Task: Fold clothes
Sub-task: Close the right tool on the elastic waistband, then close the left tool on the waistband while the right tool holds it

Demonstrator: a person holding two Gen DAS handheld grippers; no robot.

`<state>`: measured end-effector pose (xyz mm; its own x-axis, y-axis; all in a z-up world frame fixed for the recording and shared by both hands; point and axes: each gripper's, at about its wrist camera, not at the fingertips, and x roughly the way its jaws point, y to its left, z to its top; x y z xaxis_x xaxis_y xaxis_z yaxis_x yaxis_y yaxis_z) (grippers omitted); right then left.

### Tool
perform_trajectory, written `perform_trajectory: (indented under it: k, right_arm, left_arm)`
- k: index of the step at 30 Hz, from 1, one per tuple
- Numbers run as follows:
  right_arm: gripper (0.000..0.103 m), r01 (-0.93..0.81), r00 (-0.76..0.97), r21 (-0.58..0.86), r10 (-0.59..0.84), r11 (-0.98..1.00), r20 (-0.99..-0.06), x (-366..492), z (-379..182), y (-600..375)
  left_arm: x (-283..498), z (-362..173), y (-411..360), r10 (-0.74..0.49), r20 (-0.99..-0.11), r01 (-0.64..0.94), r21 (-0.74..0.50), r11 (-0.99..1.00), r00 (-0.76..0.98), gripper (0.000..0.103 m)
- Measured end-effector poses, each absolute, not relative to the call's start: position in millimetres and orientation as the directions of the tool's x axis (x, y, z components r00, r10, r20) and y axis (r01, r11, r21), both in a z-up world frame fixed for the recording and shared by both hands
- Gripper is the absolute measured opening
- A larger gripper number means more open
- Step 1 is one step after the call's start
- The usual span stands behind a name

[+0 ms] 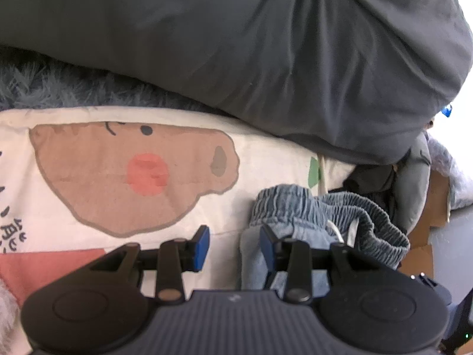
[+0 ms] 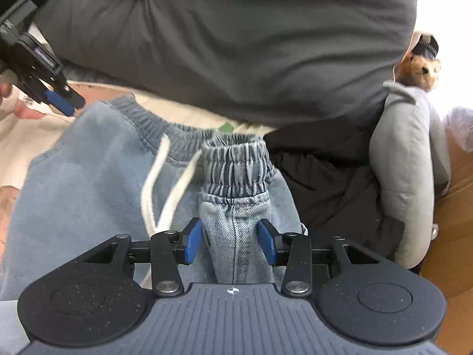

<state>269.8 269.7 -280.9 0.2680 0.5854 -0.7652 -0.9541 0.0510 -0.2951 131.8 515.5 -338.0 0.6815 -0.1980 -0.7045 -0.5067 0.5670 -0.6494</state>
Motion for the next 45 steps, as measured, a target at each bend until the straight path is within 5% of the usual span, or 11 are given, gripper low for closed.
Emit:
perform_trajectory:
  k: [2, 4, 10, 22, 35, 39, 45]
  right_arm:
    - [0.047, -0.962, 0.256, -0.263, 0.572, 0.072, -0.779, 277, -286, 274]
    - [0.025, -0.969, 0.243, -0.23, 0.554, 0.094, -0.796, 286, -292, 278]
    - [0.01, -0.965, 0.262, -0.229, 0.558, 0.13, -0.788, 297, -287, 274]
    - [0.004, -0.884, 0.458, -0.429, 0.522, 0.183, -0.72, 333, -247, 274]
    - [0.004, -0.845, 0.534, -0.468, 0.399, 0.258, -0.745, 374, -262, 292]
    - [0.004, -0.843, 0.537, -0.468, 0.375, 0.264, -0.756, 384, -266, 297]
    - [0.004, -0.844, 0.536, -0.467, 0.364, 0.265, -0.762, 389, -271, 306]
  left_arm:
    - [136, -340, 515, -0.199, -0.709, -0.509, -0.645, 0.57, 0.676, 0.039]
    - [139, -342, 515, -0.206, -0.711, -0.506, -0.645, 0.573, 0.673, 0.039]
    - [146, -345, 513, -0.222, -0.709, -0.495, -0.649, 0.578, 0.67, 0.039]
    - [147, -347, 499, -0.261, -0.63, -0.463, -0.74, 0.489, 0.731, 0.039]
    - [152, -355, 482, -0.368, -0.525, -0.339, -0.819, 0.462, 0.767, 0.04]
    - [150, -355, 478, -0.388, -0.483, -0.286, -0.838, 0.465, 0.785, 0.052]
    - [167, -364, 472, -0.396, -0.509, -0.268, -0.809, 0.524, 0.764, 0.055]
